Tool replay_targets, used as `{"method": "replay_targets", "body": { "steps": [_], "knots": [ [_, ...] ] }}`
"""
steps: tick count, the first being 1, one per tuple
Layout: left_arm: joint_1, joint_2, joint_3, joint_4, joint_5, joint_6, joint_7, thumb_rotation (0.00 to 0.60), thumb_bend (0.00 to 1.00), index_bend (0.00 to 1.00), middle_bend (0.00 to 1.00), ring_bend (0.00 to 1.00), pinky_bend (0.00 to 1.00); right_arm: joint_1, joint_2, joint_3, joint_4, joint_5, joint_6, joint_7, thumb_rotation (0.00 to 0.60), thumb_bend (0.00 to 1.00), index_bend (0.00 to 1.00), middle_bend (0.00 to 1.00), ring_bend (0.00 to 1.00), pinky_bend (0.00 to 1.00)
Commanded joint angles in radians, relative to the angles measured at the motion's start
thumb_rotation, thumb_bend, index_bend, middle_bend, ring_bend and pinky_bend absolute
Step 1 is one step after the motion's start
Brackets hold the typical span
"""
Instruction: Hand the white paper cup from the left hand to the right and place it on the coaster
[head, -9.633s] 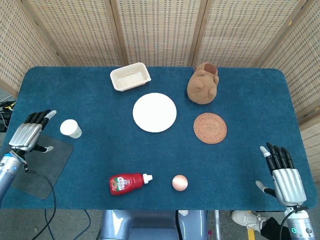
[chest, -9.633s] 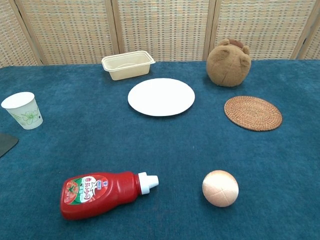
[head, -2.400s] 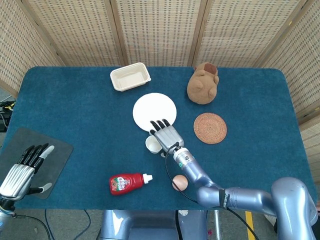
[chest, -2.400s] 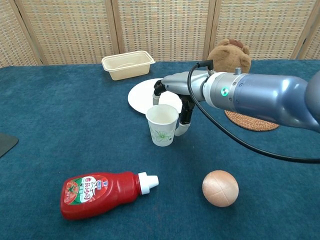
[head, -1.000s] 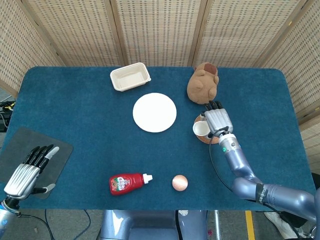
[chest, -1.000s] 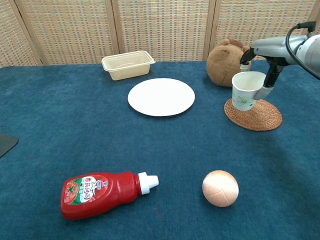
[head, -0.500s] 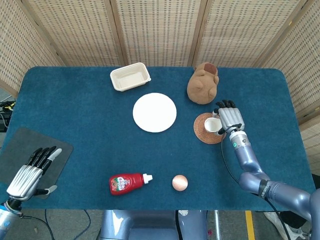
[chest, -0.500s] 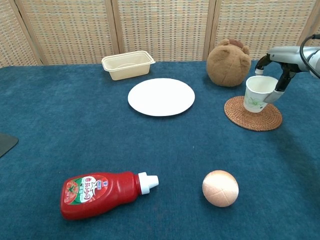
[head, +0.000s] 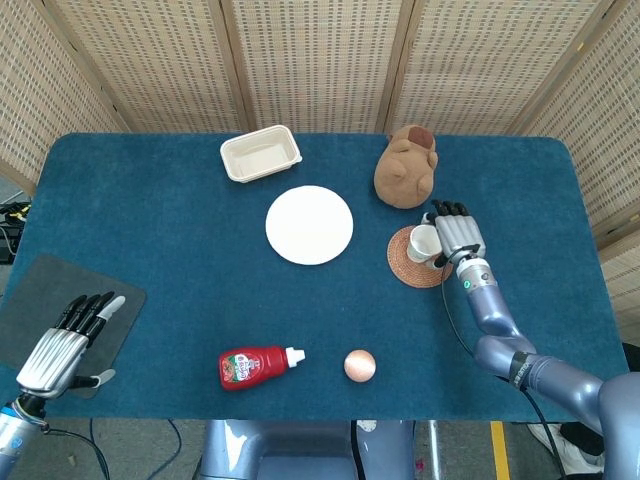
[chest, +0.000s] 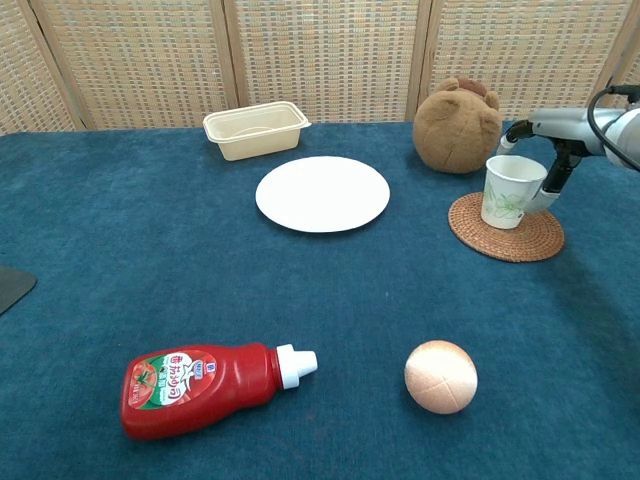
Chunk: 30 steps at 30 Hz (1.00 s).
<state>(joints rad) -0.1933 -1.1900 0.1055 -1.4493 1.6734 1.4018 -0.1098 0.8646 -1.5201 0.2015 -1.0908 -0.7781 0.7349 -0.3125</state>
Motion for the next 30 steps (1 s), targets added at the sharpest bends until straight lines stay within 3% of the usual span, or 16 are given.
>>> {"method": "replay_targets", "body": {
  "steps": [1,9,14,22,25,30],
  "knots": [
    [0.0,-0.001,0.001,0.001,0.001,-0.001,-0.002,0.6,0.14,0.0,0.0,0.0,0.0,-0.007,0.006,-0.005,-0.01,0.007,0.008,-0.013,0.6,0.02,0.1,0.0,0.0,0.0],
    [0.001,-0.001,0.003,0.001,0.011,0.002,-0.002,0.6,0.14,0.0,0.0,0.0,0.0,-0.068,0.073,-0.023,-0.091,0.011,0.09,-0.037,0.6,0.02,0.04,0.0,0.0,0.0],
    [0.004,-0.001,0.005,-0.003,0.02,0.011,0.007,0.6,0.14,0.0,0.0,0.0,0.0,-0.152,0.157,-0.044,-0.219,-0.054,0.214,-0.013,0.6,0.02,0.0,0.0,0.0,0.0],
    [0.011,-0.004,0.005,-0.018,0.03,0.023,0.039,0.6,0.14,0.0,0.0,0.0,0.0,-0.347,0.242,-0.159,-0.423,-0.342,0.533,0.039,0.6,0.02,0.0,0.0,0.0,0.0],
    [0.012,-0.009,0.006,-0.028,0.035,0.025,0.055,0.6,0.14,0.0,0.0,0.0,0.0,-0.422,0.233,-0.22,-0.461,-0.489,0.674,0.023,0.6,0.02,0.0,0.0,0.0,0.0],
    [0.017,-0.009,0.004,-0.05,0.043,0.037,0.086,0.6,0.14,0.0,0.0,0.0,0.0,-0.495,0.207,-0.289,-0.492,-0.641,0.788,-0.012,0.6,0.02,0.0,0.0,0.0,0.0]
  ]
}}
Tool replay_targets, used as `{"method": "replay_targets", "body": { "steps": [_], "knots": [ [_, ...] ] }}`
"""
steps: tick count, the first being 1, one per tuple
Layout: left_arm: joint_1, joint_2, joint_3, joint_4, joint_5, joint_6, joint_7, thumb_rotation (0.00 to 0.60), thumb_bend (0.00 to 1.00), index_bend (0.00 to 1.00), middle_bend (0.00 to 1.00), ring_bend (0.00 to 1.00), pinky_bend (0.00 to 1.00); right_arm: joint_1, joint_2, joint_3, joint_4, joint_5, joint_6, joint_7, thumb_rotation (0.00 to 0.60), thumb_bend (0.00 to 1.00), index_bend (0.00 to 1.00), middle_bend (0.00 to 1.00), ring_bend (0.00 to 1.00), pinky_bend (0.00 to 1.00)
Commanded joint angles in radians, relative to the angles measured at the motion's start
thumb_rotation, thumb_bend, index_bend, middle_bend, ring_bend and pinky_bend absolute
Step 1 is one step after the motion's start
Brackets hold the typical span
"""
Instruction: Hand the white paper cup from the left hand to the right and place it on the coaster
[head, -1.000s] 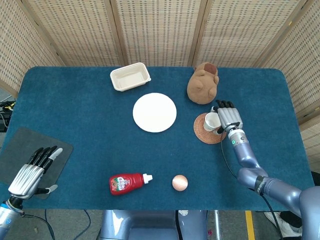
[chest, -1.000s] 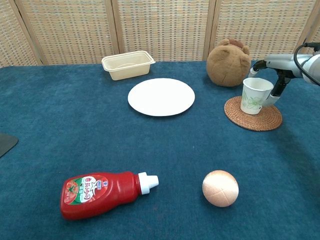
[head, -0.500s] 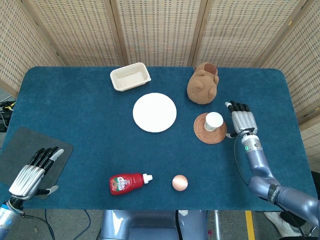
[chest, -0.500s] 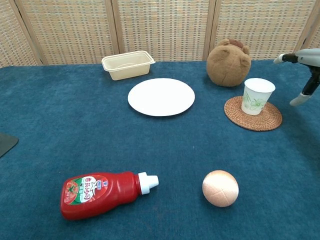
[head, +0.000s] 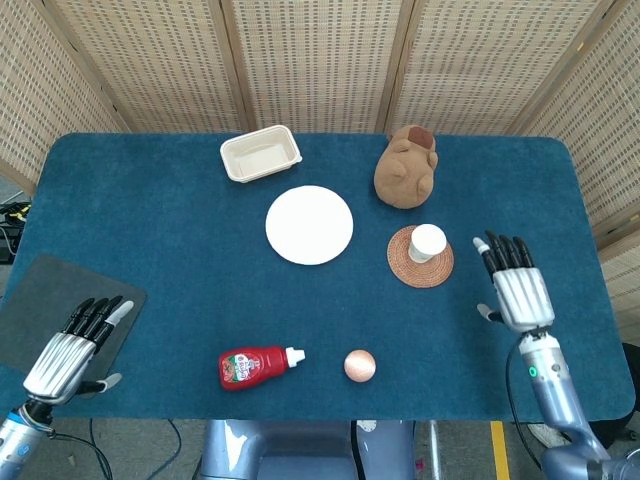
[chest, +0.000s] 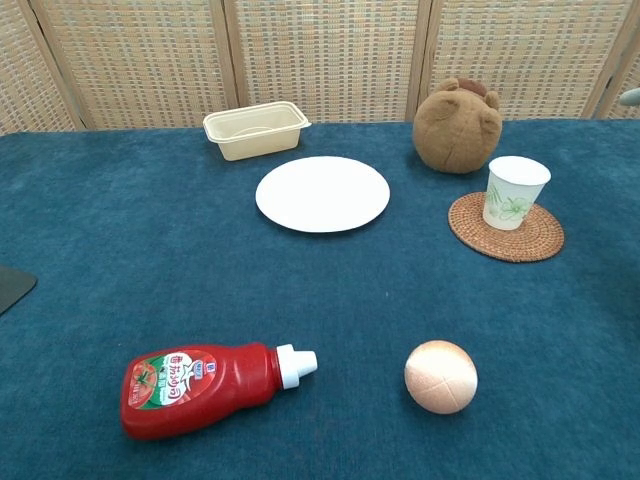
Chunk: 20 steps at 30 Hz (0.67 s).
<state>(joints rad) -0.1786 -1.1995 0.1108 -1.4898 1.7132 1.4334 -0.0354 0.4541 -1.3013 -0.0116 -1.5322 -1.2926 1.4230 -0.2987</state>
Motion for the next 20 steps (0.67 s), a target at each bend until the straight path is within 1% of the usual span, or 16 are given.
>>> {"method": "replay_targets", "body": {
  "steps": [1,5,9,11,15,20],
  "knots": [
    [0.004,0.0,-0.003,-0.014,0.004,0.01,0.018,0.6,0.14,0.0,0.0,0.0,0.0,-0.094,-0.017,-0.085,-0.055,-0.146,0.111,-0.033,0.6,0.02,0.0,0.0,0.0,0.0],
    [0.013,0.0,-0.016,-0.04,-0.006,0.027,0.053,0.6,0.06,0.0,0.0,0.0,0.0,-0.136,-0.04,-0.118,-0.073,-0.228,0.156,-0.06,0.6,0.02,0.0,0.0,0.0,0.0],
    [0.018,0.005,-0.035,-0.07,-0.03,0.038,0.085,0.6,0.05,0.0,0.0,0.0,0.0,-0.156,-0.05,-0.129,-0.082,-0.276,0.177,-0.066,0.6,0.02,0.0,0.0,0.0,0.0],
    [0.025,0.003,-0.054,-0.1,-0.053,0.049,0.122,0.6,0.05,0.0,0.0,0.0,0.0,-0.174,-0.056,-0.136,-0.074,-0.3,0.19,-0.063,0.6,0.02,0.0,0.0,0.0,0.0],
    [0.035,-0.005,-0.065,-0.132,-0.066,0.061,0.174,0.6,0.05,0.0,0.0,0.0,0.0,-0.196,-0.065,-0.129,-0.053,-0.308,0.188,-0.047,0.6,0.02,0.0,0.0,0.0,0.0],
    [0.042,-0.016,-0.063,-0.118,-0.051,0.075,0.184,0.6,0.05,0.0,0.0,0.0,0.0,-0.207,-0.058,-0.113,-0.048,-0.328,0.183,-0.033,0.6,0.02,0.0,0.0,0.0,0.0]
  ]
}}
